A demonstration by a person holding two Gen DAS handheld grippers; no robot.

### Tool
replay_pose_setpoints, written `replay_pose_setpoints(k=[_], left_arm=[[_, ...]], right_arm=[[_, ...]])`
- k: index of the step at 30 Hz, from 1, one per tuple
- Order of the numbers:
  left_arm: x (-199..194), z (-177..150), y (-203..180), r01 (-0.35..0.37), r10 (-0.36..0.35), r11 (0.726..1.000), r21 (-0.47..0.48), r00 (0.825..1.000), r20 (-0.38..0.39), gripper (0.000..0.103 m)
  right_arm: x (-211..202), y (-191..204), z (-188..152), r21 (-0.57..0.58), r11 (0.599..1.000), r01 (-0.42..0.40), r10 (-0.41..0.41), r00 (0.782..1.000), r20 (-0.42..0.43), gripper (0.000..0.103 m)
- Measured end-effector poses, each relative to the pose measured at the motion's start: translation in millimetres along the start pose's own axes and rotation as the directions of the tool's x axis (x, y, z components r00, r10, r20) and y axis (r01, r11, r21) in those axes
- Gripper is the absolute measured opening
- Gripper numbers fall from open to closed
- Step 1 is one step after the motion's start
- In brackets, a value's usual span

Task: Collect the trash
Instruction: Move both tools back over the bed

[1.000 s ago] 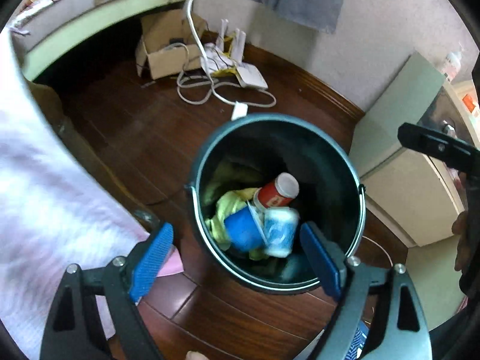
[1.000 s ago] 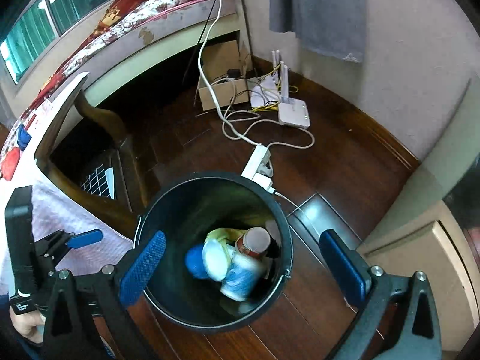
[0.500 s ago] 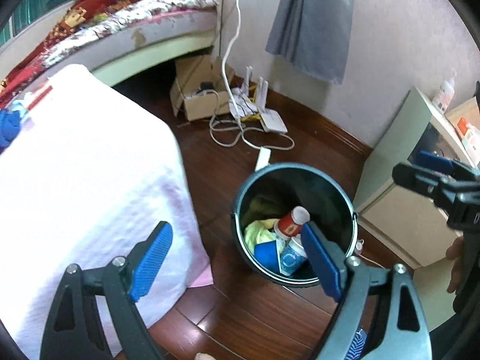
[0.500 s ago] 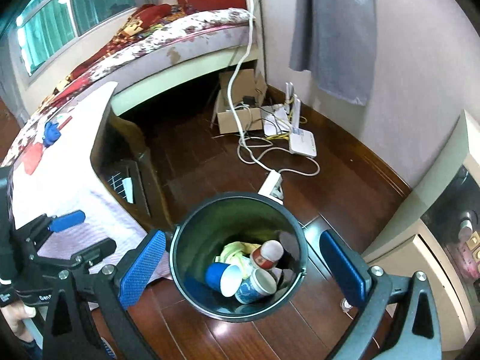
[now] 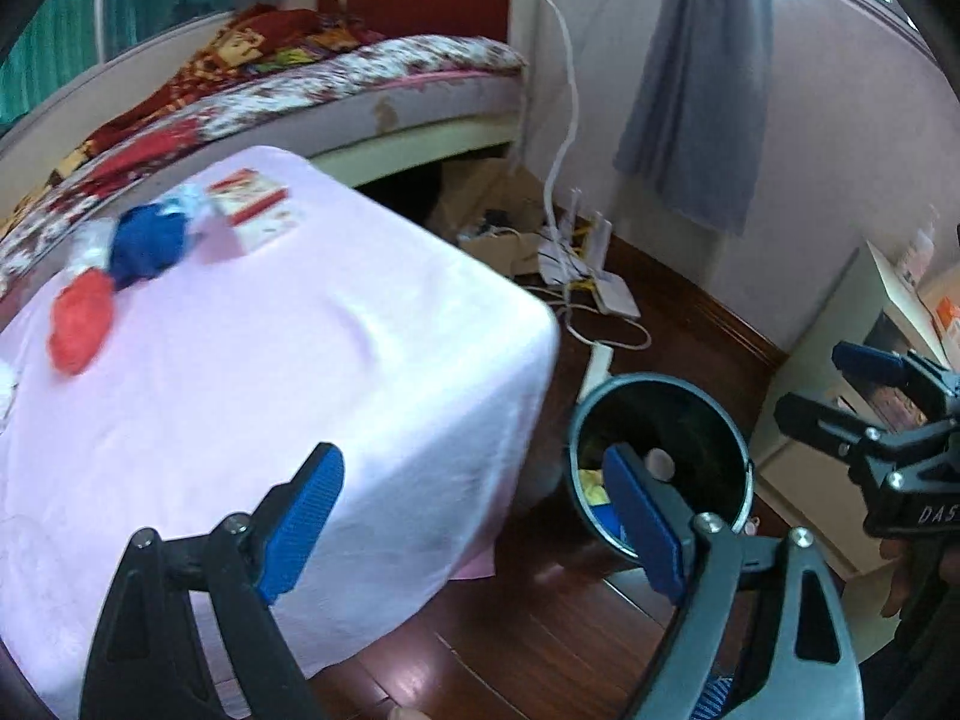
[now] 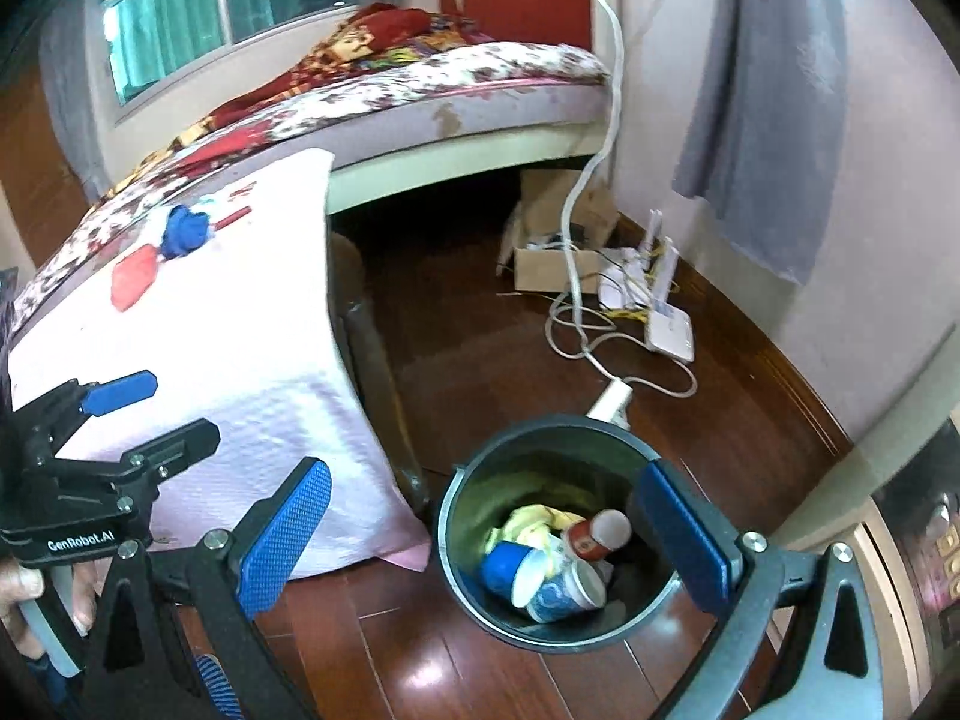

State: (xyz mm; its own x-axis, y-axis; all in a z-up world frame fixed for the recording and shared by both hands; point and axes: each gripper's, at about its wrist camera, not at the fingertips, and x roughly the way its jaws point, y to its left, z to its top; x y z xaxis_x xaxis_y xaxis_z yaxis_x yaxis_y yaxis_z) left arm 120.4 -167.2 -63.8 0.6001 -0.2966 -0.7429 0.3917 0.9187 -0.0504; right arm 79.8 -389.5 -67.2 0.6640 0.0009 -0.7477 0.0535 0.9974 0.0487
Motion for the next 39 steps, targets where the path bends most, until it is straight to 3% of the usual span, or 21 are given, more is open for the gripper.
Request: replay_pose_setpoints(k=[9,14,18,28,33,39], left_arm=[[-24.4,-6.9,53.9,-0.076,0.081,0.993,-0.088,0.996,0.048,0.092],[-36.1,-12.7,95.7,-0.121,0.132,0.982,-0.148,0.989,0.064,0.092],[-40.8,-17.2,130.7,-0.174,0.188,0.965,-0.195,0.981,0.056,0.091],[-12.5,5.1,216.8,-0.263,0.278,0.91,-0.32,0.961,0.001,0.086],[18.1,26.4,241.1,-0.289,0.3,0.897,-0.336,0.954,-0.018,0.086],[45.6,46.5,257.6,-0.276,0.286,0.886,-0.373,0.958,-0.03,0.086]], right_arm=[[1.9,67.8,23.5,-0.104,0.992,-0.074,0.078,0.996,0.035,0.103],[1.3,111.1,39.2,-0.159,0.981,-0.114,0.135,0.982,0.129,0.103],[13.8,140.9,54.8,-0.205,0.97,-0.127,0.148,0.985,0.088,0.103],[82.9,216.4,113.9,-0.329,0.936,-0.123,0.14,0.99,0.027,0.103],[128.5,236.8,147.7,-0.344,0.931,-0.121,0.134,0.991,0.015,0.103],[181.7,253.9,178.2,-0.364,0.927,-0.09,0.086,0.996,-0.026,0.103]])
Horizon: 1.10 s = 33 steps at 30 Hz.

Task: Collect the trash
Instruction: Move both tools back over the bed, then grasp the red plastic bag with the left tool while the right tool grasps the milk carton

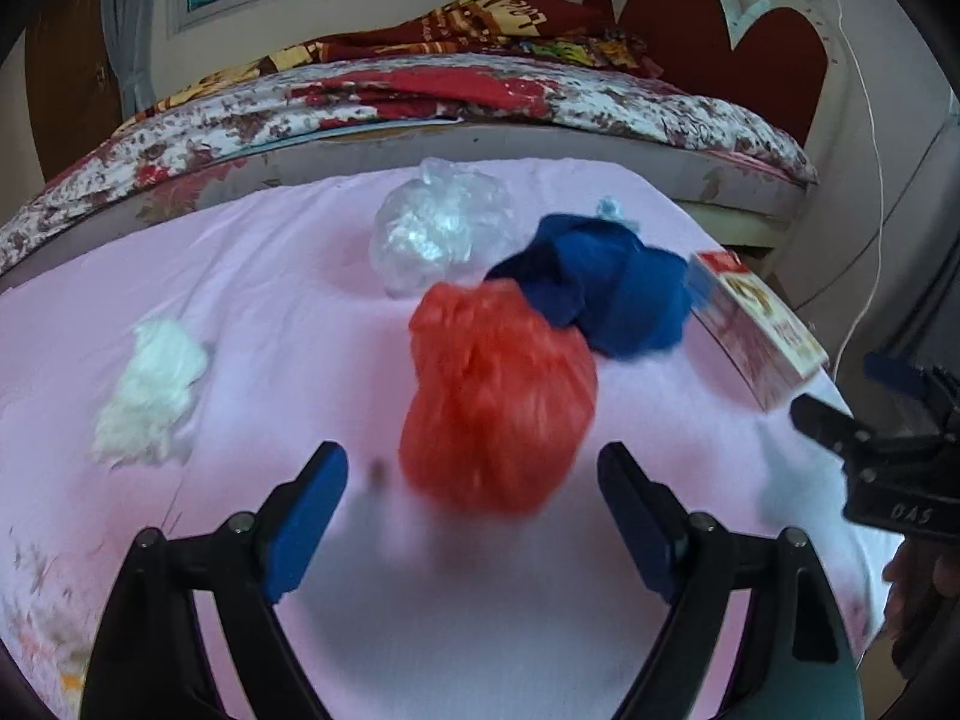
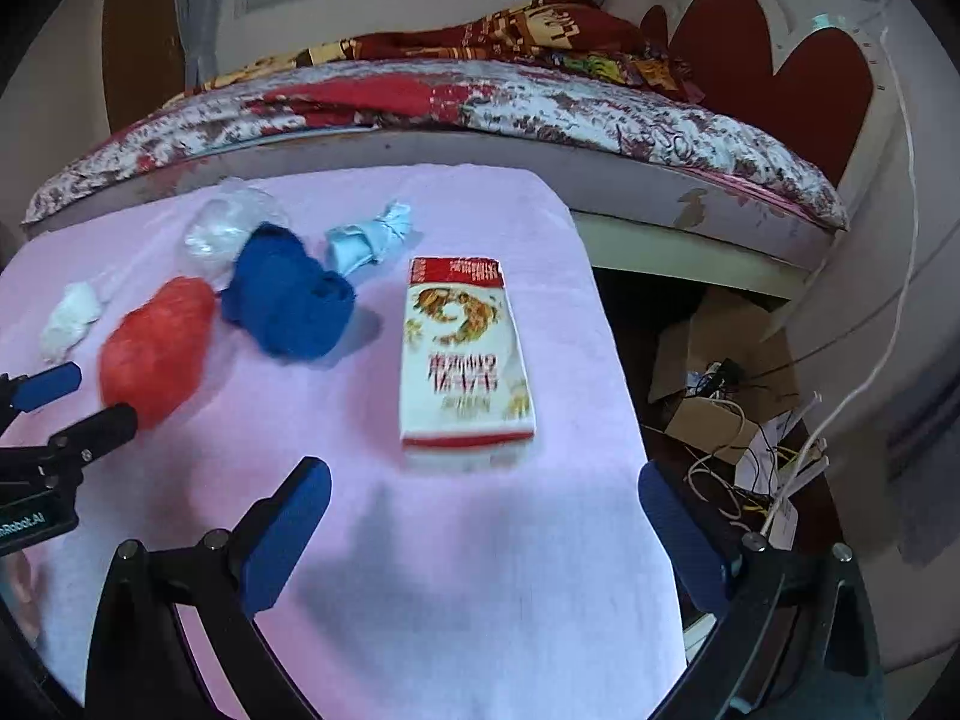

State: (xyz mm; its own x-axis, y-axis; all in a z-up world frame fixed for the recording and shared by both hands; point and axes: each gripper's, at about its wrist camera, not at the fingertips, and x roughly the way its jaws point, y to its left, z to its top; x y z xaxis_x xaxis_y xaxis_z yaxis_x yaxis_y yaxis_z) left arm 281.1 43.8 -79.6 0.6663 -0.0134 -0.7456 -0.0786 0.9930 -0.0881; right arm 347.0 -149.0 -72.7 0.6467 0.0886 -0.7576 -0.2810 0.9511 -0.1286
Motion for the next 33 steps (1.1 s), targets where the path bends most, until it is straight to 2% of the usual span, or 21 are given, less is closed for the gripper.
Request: replay_pose_setpoints(k=[4,7,10,12,13,14,17,25,33], left_arm=[[18.8,10.1,-2.7,-0.003,0.003,1.0,0.005,1.0,-0.026,0.085],[28.5,13.4,-1.8,0.0,0.0,1.0,-0.007,0.999,-0.048,0.08],[36.0,12.3,0.7,0.001,-0.003,1.0,-0.025,0.997,-0.08,0.071],[33.5,11.6,0.1,-0.004,0.003,1.0,-0.018,0.998,-0.07,0.062],[32.7,12.3,-0.7,0.003,-0.004,1.0,-0.01,0.998,-0.069,0.046],[30.9,12.4,-1.3,0.006,-0.006,1.0,-0.006,0.998,-0.068,0.037],[20.8,12.0,-1.1,0.022,-0.023,1.0,-0.004,0.998,-0.056,0.031],[-28.5,-2.4,-13.6,0.052,-0.053,0.997,0.051,0.998,0.021,0.029],[-68.6,-32.1,-41.6,0.099,-0.106,0.987,0.125,0.993,0.05,0.029]], right_arm=[[18.8,-1.7,12.3,0.027,1.0,-0.011,0.011,1.0,0.002,0.103],[29.9,-2.3,19.7,0.047,0.999,-0.021,0.021,1.0,-0.007,0.097],[37.9,-1.5,23.3,0.052,0.998,-0.024,0.026,0.999,-0.026,0.084],[40.8,-2.9,22.8,0.065,0.997,-0.033,0.036,0.999,-0.041,0.057],[40.9,-4.1,21.8,0.074,0.996,-0.044,0.048,0.998,-0.045,0.055],[39.3,-5.0,20.7,0.078,0.996,-0.041,0.044,0.998,-0.043,0.055],[28.7,-7.6,15.1,0.082,0.996,-0.041,0.043,0.999,-0.022,0.055],[-27.5,-15.5,-9.4,0.079,0.996,-0.042,0.038,0.998,0.048,0.055],[-97.4,-34.2,-68.8,0.116,0.992,-0.043,0.033,0.995,0.092,0.055]])
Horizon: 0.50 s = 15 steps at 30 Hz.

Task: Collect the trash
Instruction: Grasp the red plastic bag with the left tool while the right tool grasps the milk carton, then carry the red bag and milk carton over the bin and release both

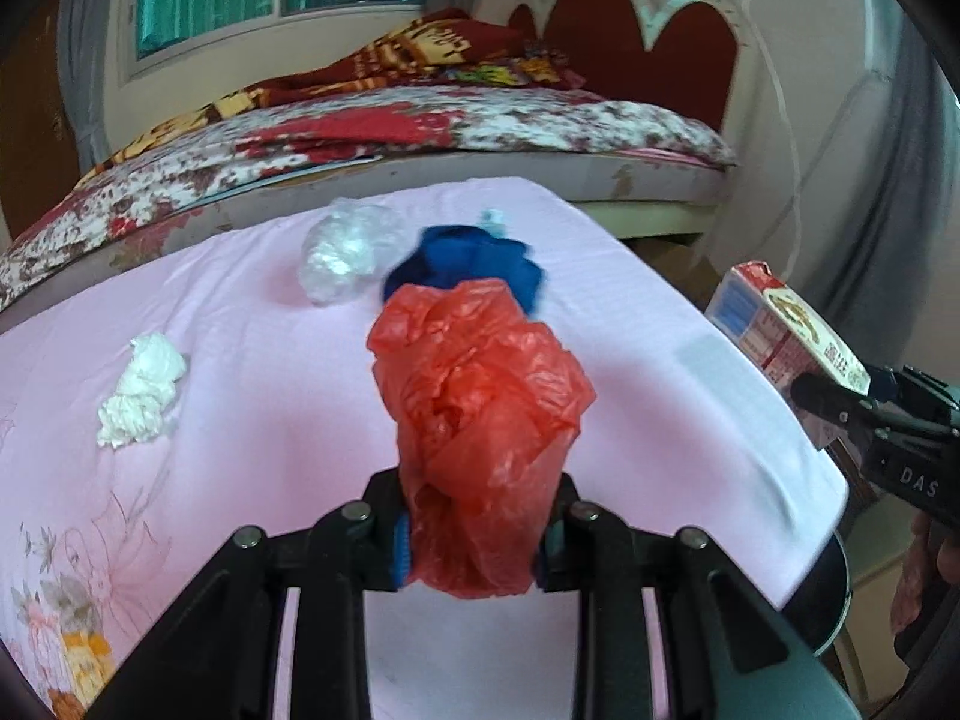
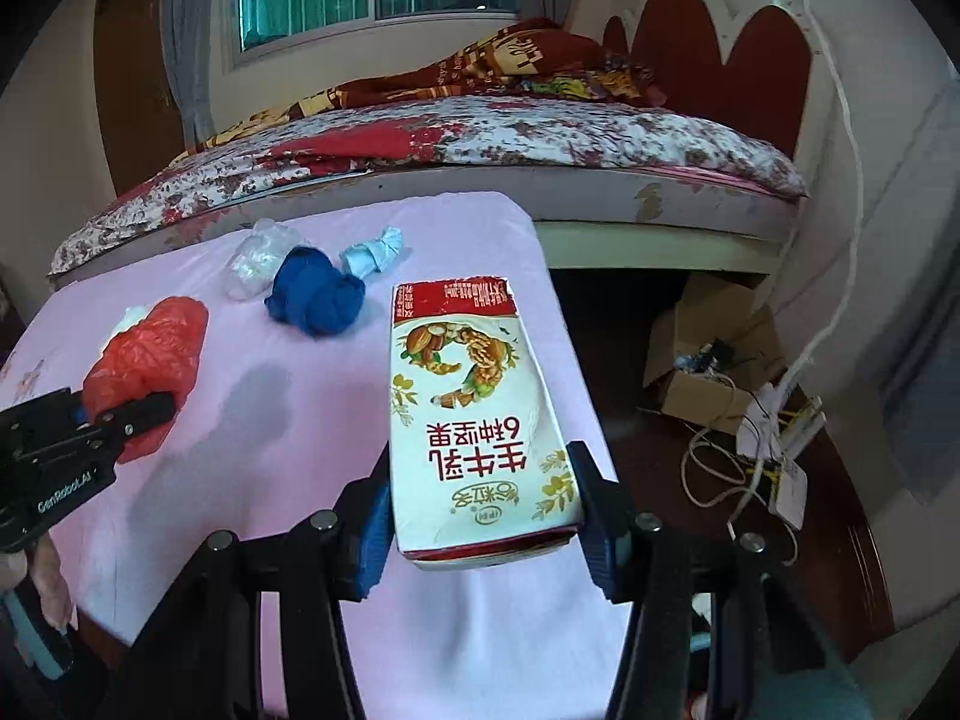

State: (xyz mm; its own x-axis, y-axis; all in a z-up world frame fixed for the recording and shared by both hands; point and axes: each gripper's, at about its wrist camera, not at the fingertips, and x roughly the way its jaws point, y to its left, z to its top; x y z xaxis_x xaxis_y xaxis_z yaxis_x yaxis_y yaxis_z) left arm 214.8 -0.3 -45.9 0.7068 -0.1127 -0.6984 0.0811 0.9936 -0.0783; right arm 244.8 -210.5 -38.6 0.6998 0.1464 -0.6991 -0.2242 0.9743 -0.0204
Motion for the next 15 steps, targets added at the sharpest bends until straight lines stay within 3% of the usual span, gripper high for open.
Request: replay_pose_setpoints(k=[9,15], left_arm=[[-27.6,-24.6,-62.0,0.075,-0.076,0.993,0.093,0.997,0.007,0.029],[-31.6,-38.4,-103.1,0.129,-0.129,0.981,0.148,0.992,-0.015,0.029]], right_arm=[[-59.5,-37.2,-50.3,0.027,0.998,0.059,-0.059,0.998,0.013,0.055],[-93.0,-82.0,-91.5,0.09,0.989,0.113,-0.116,0.993,0.018,0.055]])
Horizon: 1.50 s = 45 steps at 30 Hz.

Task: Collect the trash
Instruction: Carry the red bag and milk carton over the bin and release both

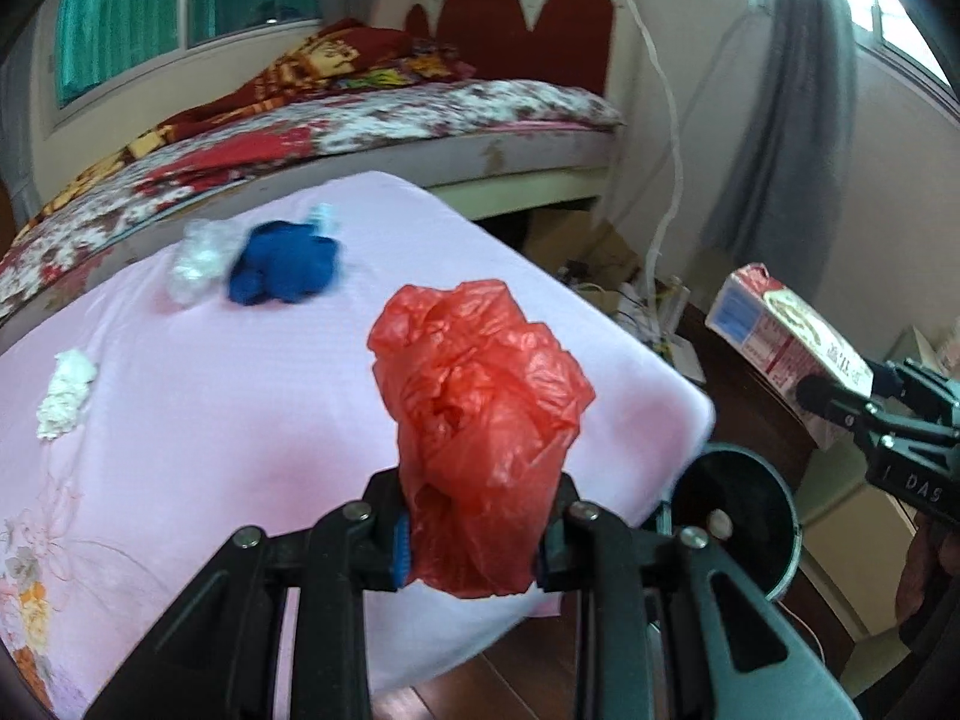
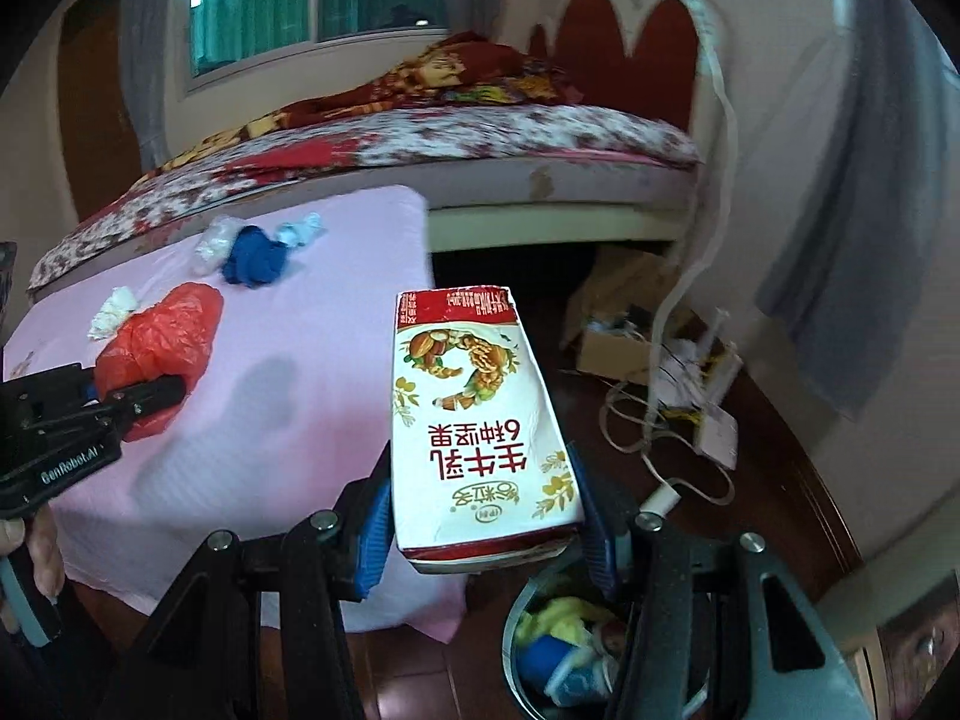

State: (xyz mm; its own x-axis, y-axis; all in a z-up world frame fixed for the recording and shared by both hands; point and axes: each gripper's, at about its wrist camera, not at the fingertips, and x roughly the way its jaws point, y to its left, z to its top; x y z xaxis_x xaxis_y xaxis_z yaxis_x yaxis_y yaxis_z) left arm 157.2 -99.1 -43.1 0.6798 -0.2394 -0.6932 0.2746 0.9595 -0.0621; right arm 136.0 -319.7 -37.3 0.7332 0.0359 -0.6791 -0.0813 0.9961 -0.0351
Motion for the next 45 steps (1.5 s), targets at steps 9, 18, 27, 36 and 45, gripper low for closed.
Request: replay_pose_setpoints(k=[9,18,27,36,45], left_arm=[[7.1,-3.1,-70.7,0.085,-0.083,0.99,0.109,0.996,-0.028,0.029],[33.4,-19.2,-124.5,0.22,-0.199,0.959,0.179,0.972,-0.128,0.025],[69.7,-38.7,-169.6,0.341,-0.277,0.913,0.224,0.922,-0.271,0.025],[117.8,-63.1,-199.2,0.439,-0.328,0.875,0.203,0.847,-0.419,0.025],[160.9,-80.6,-214.0,0.484,-0.349,0.864,0.143,0.778,-0.522,0.079]], right_arm=[[-13.4,-60.2,-30.4,0.114,0.993,0.037,-0.035,0.999,-0.019,0.055],[-10.5,-89.9,-63.6,0.127,0.988,0.082,-0.071,0.993,-0.089,0.054],[-6.3,-130.5,-102.0,0.153,0.98,0.13,-0.105,0.981,-0.16,0.054],[18.8,-151.7,-141.2,0.135,0.986,0.097,-0.059,0.965,-0.256,0.054],[62.7,-167.6,-165.9,0.121,0.991,0.057,-0.012,0.941,-0.339,0.085]])
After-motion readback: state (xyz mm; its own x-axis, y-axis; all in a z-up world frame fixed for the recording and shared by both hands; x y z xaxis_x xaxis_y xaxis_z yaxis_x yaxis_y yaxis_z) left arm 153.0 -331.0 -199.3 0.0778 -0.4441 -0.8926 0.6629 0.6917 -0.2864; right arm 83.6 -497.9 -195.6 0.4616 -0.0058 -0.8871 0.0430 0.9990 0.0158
